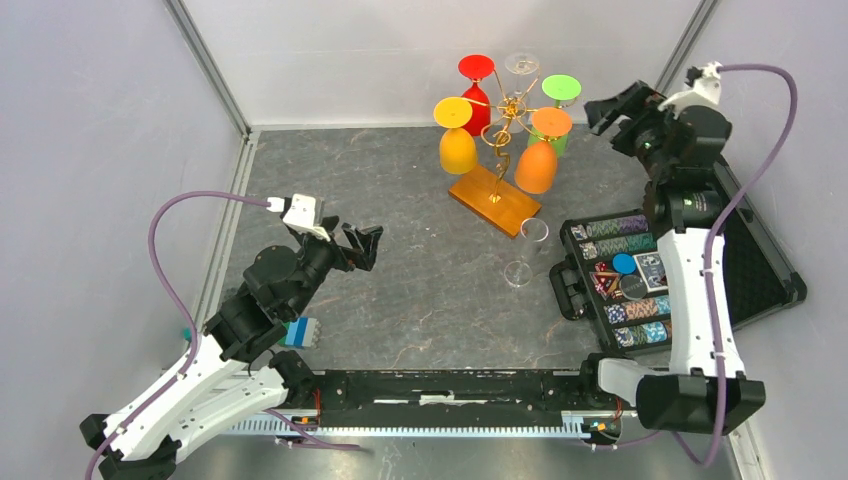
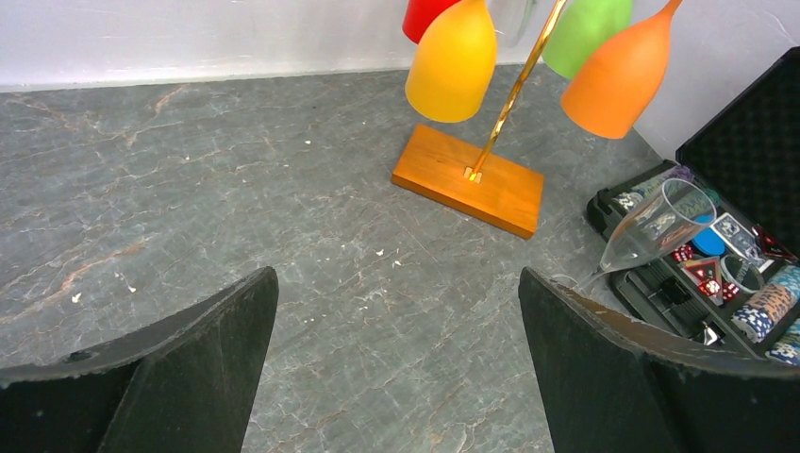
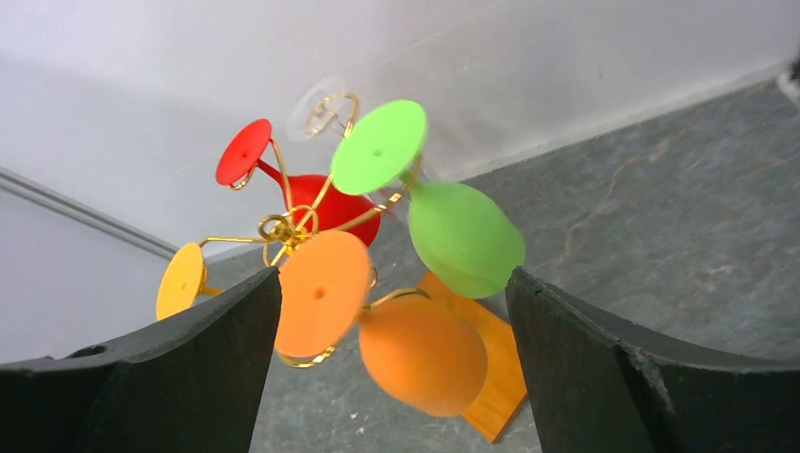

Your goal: Take the wine glass off the wine glass rack

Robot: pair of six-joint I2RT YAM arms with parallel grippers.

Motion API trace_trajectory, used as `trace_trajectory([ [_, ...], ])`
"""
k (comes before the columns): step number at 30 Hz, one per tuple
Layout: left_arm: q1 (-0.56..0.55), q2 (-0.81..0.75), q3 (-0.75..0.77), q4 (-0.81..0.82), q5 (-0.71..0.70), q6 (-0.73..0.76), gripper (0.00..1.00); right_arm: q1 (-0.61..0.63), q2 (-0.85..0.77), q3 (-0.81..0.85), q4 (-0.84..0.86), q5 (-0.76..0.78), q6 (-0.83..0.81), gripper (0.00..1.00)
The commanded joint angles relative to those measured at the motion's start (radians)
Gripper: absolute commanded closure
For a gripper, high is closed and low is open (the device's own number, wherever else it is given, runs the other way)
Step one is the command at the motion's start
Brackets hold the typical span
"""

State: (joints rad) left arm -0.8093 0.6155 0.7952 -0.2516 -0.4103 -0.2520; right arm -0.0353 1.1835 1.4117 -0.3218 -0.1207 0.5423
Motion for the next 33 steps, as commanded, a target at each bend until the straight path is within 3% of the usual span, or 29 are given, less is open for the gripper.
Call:
trace_trajectory([
  [1, -0.004, 0.011, 0.012, 0.018, 0.026, 0.005, 0.0, -0.131, -0.033, -0.176, 0.362, -0.437, 0.235, 0.08],
  [8, -0.004, 0.037, 0.017, 0.018, 0.039, -0.001, 0.0, -0.16, -0.014, -0.225, 0.429, -0.557, 0.284, 0.11],
  [14, -0.004, 0.04, 0.017, 0.014, 0.041, -0.007, 0.0, -0.161, 0.035, -0.267, 0.485, -0.617, 0.353, 0.27],
  [33, -0.003, 0.043, 0.027, 0.005, 0.042, -0.007, 0.0, -0.11, 0.146, -0.291, 0.647, -0.589, 0.553, 0.55],
])
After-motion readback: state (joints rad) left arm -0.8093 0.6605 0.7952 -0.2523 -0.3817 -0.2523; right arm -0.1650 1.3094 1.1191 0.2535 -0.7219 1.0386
